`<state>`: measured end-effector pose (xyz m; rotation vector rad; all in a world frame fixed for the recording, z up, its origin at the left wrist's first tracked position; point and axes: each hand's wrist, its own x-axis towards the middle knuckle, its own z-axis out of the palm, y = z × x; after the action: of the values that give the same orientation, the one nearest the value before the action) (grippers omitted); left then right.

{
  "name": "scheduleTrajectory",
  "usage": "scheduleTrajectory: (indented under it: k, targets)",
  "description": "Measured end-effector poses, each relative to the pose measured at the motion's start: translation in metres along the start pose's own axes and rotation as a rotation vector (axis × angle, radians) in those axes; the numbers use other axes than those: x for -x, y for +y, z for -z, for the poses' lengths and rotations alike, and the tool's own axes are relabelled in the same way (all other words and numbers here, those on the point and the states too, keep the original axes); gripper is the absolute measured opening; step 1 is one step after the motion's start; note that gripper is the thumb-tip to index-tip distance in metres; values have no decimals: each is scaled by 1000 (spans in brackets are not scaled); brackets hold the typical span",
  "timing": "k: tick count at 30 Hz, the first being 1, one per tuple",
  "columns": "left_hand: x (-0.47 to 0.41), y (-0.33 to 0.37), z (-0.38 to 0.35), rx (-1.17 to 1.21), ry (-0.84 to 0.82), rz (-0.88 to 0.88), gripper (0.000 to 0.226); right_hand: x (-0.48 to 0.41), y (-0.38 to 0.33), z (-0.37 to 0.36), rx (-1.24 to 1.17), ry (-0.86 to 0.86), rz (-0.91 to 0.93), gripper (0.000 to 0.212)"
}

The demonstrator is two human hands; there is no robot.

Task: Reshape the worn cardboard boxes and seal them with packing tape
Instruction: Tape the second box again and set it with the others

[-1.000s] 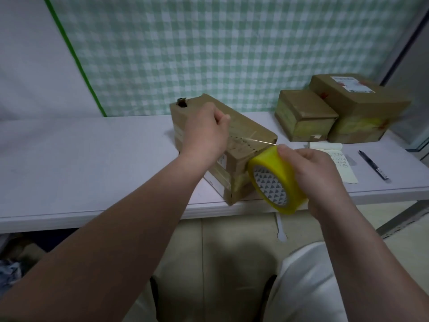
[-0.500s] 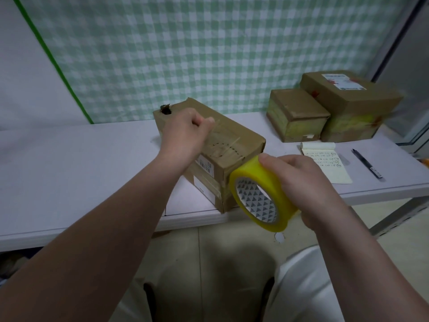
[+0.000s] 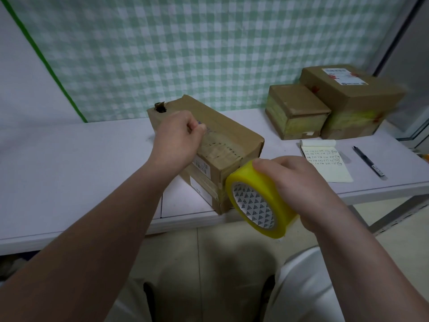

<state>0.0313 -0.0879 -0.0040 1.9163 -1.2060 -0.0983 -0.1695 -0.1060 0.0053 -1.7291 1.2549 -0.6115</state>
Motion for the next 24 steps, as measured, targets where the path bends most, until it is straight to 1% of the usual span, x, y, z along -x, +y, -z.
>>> scheduleTrajectory:
  k: [6,10,17,21,23,24]
  targets:
    - [-4,-9,-2,-77,5,-39,22,-4,2,-3,8,-22,5,50]
    - [-5,-11,-3,-152,14,-82,21,-4,3,-5,-2,-35,-8,44]
    - [-4,-7,-2,-275,-9,-161,19,-7,5,-7,30,-54,-30,47]
    - [-6,-8,-1,-278,-46,-162,14,-7,6,-9,36,-59,-36,47]
    - [-8,-10,0,-254,-31,-158,12,-7,6,-10,37,-59,-40,47]
    - [-9,-11,2,-245,-23,-140,15,-7,6,-11,33,-58,-43,47]
